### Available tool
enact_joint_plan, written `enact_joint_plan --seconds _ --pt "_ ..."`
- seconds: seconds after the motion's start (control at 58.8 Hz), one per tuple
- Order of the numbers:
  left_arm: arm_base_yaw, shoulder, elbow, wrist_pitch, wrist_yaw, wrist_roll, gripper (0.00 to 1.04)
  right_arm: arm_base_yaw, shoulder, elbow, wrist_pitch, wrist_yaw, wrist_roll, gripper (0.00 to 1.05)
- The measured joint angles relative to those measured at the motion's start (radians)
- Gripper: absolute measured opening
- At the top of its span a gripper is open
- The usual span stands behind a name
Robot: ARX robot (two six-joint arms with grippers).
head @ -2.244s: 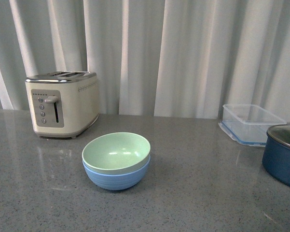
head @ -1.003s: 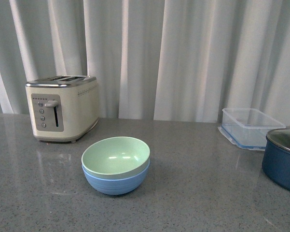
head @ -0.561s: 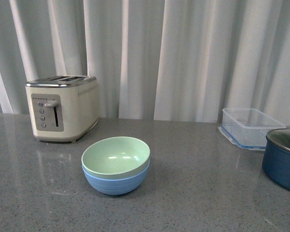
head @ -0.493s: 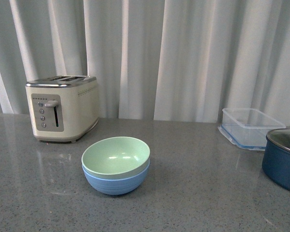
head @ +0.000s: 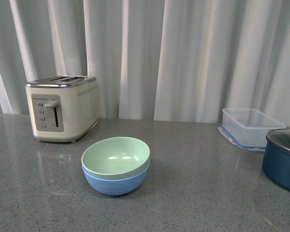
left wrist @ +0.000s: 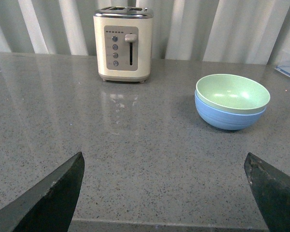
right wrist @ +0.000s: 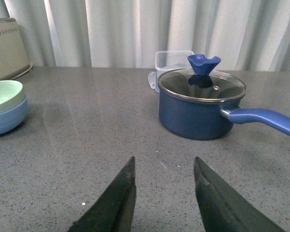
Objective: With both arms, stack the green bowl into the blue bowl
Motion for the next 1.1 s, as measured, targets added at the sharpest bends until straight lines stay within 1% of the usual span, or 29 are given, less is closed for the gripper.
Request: enact_joint_plan --seconds 0.085,0.204,0.306,0.323,0.408,1.105 --pt "0.000 0.000 0.000 0.000 0.000 0.000 0.98 0.000 0.000 0.000 0.000 0.000 0.000 0.56" --pt "0.000 0.000 0.000 0.000 0.000 0.000 0.98 0.000 0.000 0.000 0.000 0.000 0.000 0.76" --pt "0.000 0.000 0.000 0.000 0.000 0.000 0.98 0.000 0.000 0.000 0.000 0.000 0.000 0.95" --pt "0.000 0.000 0.000 0.000 0.000 0.000 0.98 0.000 0.000 0.000 0.000 0.000 0.000 0.96" --pt "0.000 0.000 0.000 0.000 0.000 0.000 0.98 0.000 0.000 0.000 0.000 0.000 0.000 0.94" --pt "0.000 0.000 0.000 0.000 0.000 0.000 0.98 0.000 0.000 0.000 0.000 0.000 0.001 0.95"
